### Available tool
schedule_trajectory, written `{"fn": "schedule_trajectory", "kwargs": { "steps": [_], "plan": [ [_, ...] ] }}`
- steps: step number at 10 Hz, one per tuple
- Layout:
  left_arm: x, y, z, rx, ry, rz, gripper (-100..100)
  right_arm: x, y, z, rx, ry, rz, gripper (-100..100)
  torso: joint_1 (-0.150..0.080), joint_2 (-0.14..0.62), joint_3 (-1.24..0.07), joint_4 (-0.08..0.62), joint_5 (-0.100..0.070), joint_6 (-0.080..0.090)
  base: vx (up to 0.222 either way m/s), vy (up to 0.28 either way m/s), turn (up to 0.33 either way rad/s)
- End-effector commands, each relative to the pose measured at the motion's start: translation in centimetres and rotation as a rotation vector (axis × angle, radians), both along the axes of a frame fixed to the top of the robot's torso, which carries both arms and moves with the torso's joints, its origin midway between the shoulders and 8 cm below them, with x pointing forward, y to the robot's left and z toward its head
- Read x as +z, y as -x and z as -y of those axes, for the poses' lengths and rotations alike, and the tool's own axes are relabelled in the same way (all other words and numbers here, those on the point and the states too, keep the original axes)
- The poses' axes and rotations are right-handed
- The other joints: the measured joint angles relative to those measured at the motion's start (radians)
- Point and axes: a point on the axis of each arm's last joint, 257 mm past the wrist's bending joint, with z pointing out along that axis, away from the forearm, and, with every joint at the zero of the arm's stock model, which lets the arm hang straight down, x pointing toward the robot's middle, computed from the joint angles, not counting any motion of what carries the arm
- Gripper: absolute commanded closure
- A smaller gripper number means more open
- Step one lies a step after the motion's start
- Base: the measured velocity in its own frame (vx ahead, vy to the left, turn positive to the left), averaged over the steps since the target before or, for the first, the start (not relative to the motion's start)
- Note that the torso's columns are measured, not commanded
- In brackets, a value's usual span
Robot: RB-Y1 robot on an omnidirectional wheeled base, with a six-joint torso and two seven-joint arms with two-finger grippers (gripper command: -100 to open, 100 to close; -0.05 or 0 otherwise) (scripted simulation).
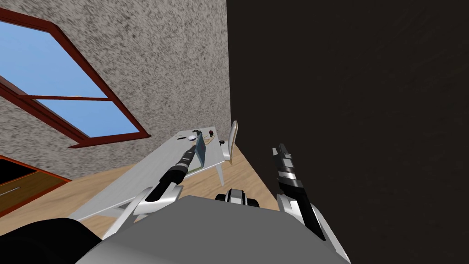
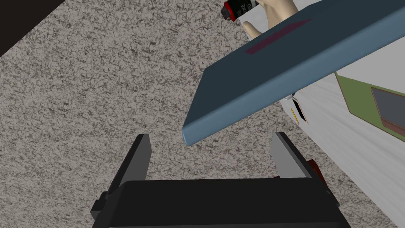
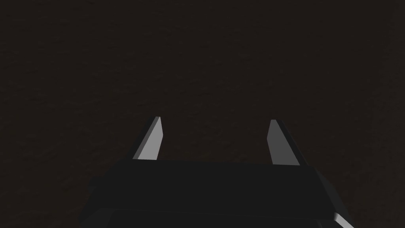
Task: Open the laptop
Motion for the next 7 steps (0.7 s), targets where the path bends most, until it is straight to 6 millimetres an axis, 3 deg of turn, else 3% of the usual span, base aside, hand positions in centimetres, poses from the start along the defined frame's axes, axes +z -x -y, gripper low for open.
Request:
{"fn": "schedule_trajectory", "kwargs": {
  "steps": [1,2,3,7],
  "plan": [
    [0.4,0.3,-0.1,0.006,-0.002,-0.004,-100,0.0,0.0,0.0,0.0,0.0,0.0,0,0.001,0.001,0.001,0.0,0.0,0.0,0.139,0.027,-0.036],
    [0.2,0.2,0.0,0.004,-0.002,-0.002,-100,0.0,0.0,0.0,0.0,0.0,0.0,0,0.004,-0.005,-0.003,-0.001,0.001,0.0,0.088,0.02,-0.01],
    [0.2,0.2,0.0,0.004,-0.002,-0.003,100,0.0,0.0,0.0,0.0,0.0,0.0,0,0.002,-0.002,-0.001,-0.001,0.001,0.0,0.013,0.003,0.002],
    [-0.4,-1.8,1.2,-0.026,0.168,0.095,100,0.0,0.0,0.0,0.0,0.0,0.0,0,0.009,0.004,0.003,0.0,0.005,-0.003,-0.07,0.079,0.071]
  ]
}}
